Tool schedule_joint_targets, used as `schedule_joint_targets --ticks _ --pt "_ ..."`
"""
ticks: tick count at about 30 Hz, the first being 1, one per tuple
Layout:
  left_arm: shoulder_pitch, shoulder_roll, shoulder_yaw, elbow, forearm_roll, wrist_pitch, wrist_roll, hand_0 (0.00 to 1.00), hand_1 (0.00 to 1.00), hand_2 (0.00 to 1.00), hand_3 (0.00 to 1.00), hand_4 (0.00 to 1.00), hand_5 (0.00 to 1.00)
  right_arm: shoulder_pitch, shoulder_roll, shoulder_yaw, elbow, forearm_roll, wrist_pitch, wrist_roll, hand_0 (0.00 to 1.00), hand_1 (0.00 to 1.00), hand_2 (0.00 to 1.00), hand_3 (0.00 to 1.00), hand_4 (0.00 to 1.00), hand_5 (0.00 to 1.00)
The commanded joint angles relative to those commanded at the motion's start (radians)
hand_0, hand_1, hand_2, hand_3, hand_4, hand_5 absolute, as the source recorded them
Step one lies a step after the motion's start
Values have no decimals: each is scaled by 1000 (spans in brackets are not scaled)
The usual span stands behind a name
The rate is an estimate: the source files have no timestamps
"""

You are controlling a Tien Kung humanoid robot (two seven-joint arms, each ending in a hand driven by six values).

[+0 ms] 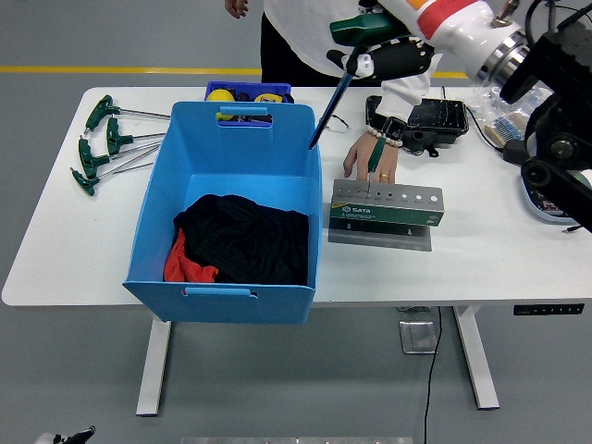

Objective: Lift tool from toolbox,place it in box,lift tool from toolbox,place it in box

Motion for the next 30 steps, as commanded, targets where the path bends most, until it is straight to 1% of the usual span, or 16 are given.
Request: schedule_joint_targets --ticks 2,4,8,10,11,12,14,19,20,23,24,25,28,29,30 --pt "-2 1 3 0 -2 0 0 720 737 731 689 698 638 17 33 -26 3 -4 -2 -2 2 2 2 2 645 160" --pt "-3 2 6 0 -3 -1 -1 720 737 731 689 698 638 30 57 -44 -2 -9 -2 -4 2 2 2 2 645 160" --pt "-7 4 9 0 0 -1 0 720 737 728 689 697 638 65 122 -91 -27 -19 -2 -9 2 2 2 2 652 169" --pt "-9 6 13 0 0 -2 0 720 737 728 689 697 638 82 156 -124 -50 -21 3 -11 2 2 2 2 652 169" --pt "-9 6 13 0 1 -2 1 720 737 728 689 697 638 87 166 -136 -59 -23 3 -11 2 2 2 2 652 169" --pt "-10 7 13 0 3 -2 1 720 731 726 689 698 639 93 178 -152 -72 -27 3 -11 2 2 2 2 633 178" --pt "-10 9 12 0 6 -2 1 720 731 726 689 698 639 105 203 -192 -104 -37 1 -10 2 2 2 2 633 178" --pt "-11 11 4 0 21 -1 2 717 727 724 686 698 637 121 250 -279 -169 -49 1 -8 2 2 2 2 645 183" --pt "-12 12 6 0 23 -1 3 717 727 724 686 698 637 124 266 -302 -189 -55 2 -9 2 2 2 2 645 183" --pt "-11 14 0 0 36 -2 6 717 727 724 686 698 637 126 307 -340 -240 -112 -1 -14 2 2 2 2 645 183" --pt "-12 14 -1 0 39 -2 7 713 724 723 688 698 637 126 327 -356 -265 -136 -2 -17 2 2 2 2 681 182" --pt "-12 14 2 0 38 -3 7 713 724 723 688 698 637 127 343 -370 -288 -156 -4 -20 2 2 2 2 681 182" --pt "-13 14 0 0 46 -4 10 713 724 723 688 698 637 135 377 -407 -336 -203 -10 -32 2 2 2 2 681 182" --pt "-13 14 0 0 47 -5 10 713 724 723 688 698 637 136 381 -413 -342 -212 -12 -32 2 2 2 2 681 182" --pt "-12 15 0 0 48 -5 10 712 722 722 687 698 637 138 387 -419 -347 -227 -13 -35 219 50 140 105 629 161"
